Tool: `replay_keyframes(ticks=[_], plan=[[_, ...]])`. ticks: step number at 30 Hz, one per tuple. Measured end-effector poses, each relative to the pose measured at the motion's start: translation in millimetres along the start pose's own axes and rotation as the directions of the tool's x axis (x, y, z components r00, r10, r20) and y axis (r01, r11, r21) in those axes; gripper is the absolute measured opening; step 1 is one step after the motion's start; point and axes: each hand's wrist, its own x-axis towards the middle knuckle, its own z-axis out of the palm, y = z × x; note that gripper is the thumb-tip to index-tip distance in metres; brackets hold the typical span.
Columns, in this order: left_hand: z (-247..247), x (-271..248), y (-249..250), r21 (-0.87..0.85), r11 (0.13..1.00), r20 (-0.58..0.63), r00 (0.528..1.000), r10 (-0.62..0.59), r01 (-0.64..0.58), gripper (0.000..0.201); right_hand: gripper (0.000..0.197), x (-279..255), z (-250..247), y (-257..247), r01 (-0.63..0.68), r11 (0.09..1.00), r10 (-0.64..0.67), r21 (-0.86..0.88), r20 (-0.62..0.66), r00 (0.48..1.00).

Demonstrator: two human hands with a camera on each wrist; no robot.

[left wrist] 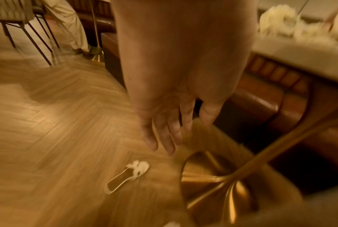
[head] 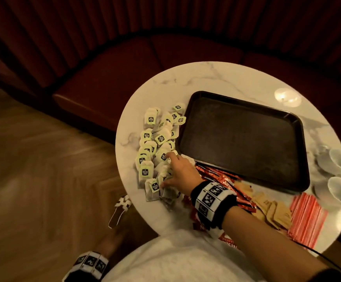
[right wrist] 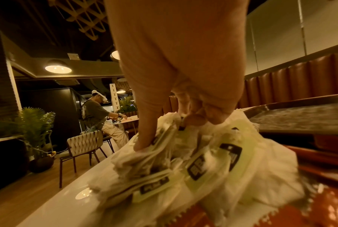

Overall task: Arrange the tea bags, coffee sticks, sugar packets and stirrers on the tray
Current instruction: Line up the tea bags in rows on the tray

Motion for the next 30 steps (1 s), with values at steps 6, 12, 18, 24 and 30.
replay_keyframes(ticks=[6,12,18,24,30], plan=[[-39.0,14.4,28.6,0.029,0.999,-0.063,0.998,0.021,-0.019,0.022,0.015,1.0,-8.7,6.7,0.081,0.98,-0.084,0.181,0.014,0.996],[-96.3,-5.6,89.1,0.219,0.96,-0.351,0.904,0.245,-0.175,0.027,0.026,-19.3,-73.5,0.9,0.114,0.917,-0.113,0.382,-0.026,0.993],[-67.6,-36.0,191.2,-0.208,0.696,-0.148,0.725,0.672,-0.687,0.036,0.021,-36.3,-134.9,-19.1,0.217,0.867,-0.262,0.449,0.039,0.964],[-32.8,-46.9,241.4,-0.353,0.687,0.261,0.638,0.725,-0.636,0.058,0.02,-44.2,-161.9,-27.1,0.241,0.827,-0.345,0.508,0.12,0.931],[-16.9,-42.1,259.2,-0.424,0.727,0.351,0.643,0.681,-0.539,0.027,0.029,-41.7,-163.2,-14.3,0.216,0.862,-0.267,0.458,0.05,0.962]])
